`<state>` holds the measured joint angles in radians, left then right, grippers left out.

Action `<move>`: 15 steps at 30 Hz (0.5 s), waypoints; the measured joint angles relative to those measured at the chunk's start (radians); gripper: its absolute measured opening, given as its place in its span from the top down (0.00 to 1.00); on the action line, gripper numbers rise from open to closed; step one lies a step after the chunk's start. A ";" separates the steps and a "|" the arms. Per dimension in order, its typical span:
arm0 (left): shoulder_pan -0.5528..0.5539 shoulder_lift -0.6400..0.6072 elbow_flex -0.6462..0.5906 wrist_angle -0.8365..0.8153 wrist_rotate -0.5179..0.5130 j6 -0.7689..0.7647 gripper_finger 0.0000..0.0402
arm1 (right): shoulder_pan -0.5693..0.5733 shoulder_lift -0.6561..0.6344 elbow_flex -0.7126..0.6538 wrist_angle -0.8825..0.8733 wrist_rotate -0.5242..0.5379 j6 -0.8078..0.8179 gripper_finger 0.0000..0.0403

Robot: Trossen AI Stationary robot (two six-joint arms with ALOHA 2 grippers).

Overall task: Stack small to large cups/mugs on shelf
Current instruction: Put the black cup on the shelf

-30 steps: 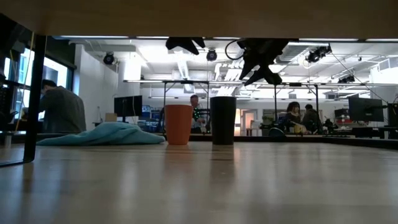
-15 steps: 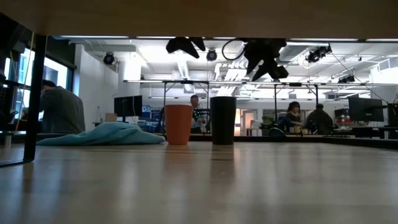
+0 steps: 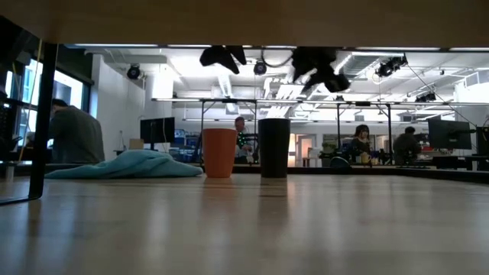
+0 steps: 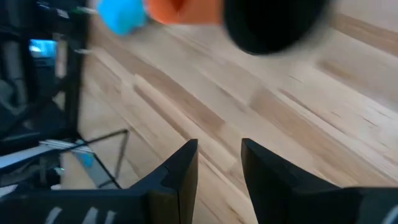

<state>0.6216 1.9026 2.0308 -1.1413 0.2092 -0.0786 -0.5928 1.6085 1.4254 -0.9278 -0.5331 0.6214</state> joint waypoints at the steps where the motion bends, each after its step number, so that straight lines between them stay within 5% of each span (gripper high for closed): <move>1: 0.000 0.000 0.000 -0.005 0.000 0.004 0.58 | 0.011 0.000 0.000 0.034 0.000 0.017 0.72; 4: 0.000 0.000 0.000 -0.035 0.000 0.019 0.58 | 0.026 0.000 0.000 0.115 0.016 0.080 0.72; 11: 0.000 0.000 0.000 -0.136 0.000 0.064 0.58 | 0.052 0.000 0.000 0.226 0.260 0.327 0.72; 15: 0.001 0.000 0.000 -0.189 -0.004 0.096 0.58 | 0.092 0.012 0.000 0.382 0.289 0.448 0.72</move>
<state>0.6224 1.9026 2.0308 -1.3299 0.2056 0.0178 -0.5006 1.6203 1.4254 -0.5454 -0.2445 1.0690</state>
